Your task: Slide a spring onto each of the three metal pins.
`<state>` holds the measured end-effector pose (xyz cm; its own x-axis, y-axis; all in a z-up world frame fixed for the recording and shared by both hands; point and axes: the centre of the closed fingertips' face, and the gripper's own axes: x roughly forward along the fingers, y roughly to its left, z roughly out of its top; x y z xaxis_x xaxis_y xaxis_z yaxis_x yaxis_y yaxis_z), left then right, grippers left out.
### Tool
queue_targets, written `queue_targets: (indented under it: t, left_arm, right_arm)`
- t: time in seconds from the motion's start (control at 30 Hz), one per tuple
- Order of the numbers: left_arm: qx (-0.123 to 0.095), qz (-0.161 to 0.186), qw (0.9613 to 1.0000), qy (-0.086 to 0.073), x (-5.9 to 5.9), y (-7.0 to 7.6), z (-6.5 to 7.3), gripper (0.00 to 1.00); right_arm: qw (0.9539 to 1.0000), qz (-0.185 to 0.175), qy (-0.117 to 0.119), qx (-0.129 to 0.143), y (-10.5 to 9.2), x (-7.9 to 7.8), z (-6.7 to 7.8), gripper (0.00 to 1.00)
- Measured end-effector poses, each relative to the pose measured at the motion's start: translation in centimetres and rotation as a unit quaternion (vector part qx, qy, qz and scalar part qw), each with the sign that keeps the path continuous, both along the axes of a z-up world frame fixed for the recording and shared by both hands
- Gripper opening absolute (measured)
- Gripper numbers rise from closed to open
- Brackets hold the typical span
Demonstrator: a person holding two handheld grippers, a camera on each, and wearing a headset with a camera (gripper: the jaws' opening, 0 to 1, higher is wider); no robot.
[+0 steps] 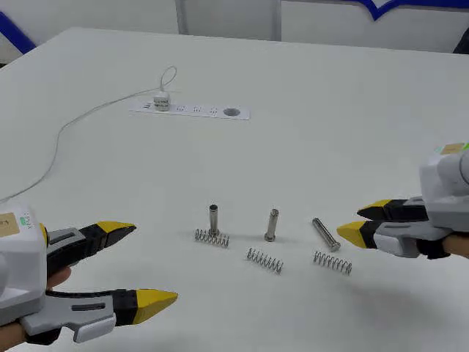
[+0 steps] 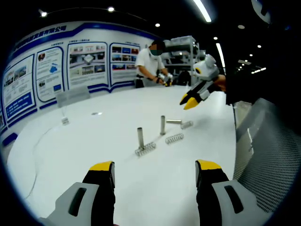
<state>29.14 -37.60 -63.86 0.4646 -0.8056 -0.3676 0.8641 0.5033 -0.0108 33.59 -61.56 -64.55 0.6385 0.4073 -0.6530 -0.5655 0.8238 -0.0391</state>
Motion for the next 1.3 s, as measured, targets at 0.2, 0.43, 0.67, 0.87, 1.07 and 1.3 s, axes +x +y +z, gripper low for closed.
queue_targets:
  t: [0.2,0.43,0.67,0.87,1.07,1.3]
  left_arm:
    - [0.001,0.002,1.0000,0.001,0.0,0.1,-0.2,0.71]
    - [0.000,0.005,1.0000,0.001,0.0,0.2,-0.2,0.70]
    - [-0.001,0.007,1.0000,0.003,0.0,0.3,-0.3,0.70]
    - [-0.001,0.007,1.0000,0.005,0.0,0.3,-0.4,0.70]
    - [0.000,0.007,1.0000,0.007,-0.2,0.3,-0.6,0.70]
    - [0.000,0.007,1.0000,0.007,-0.1,0.3,-0.6,0.70]
  right_arm:
    - [0.9997,-0.003,0.019,-0.017,0.6,1.5,-1.1,0.25]
    - [0.9984,-0.015,0.044,-0.031,1.0,2.9,-2.7,0.20]
    - [0.9958,-0.030,0.068,-0.053,0.8,4.1,-4.5,0.16]
    - [0.9936,-0.040,0.090,-0.056,0.9,4.4,-5.5,0.15]
    - [0.9919,-0.051,0.101,-0.059,0.7,4.6,-6.1,0.13]
    - [0.9909,-0.056,0.108,-0.059,0.5,4.8,-6.3,0.12]
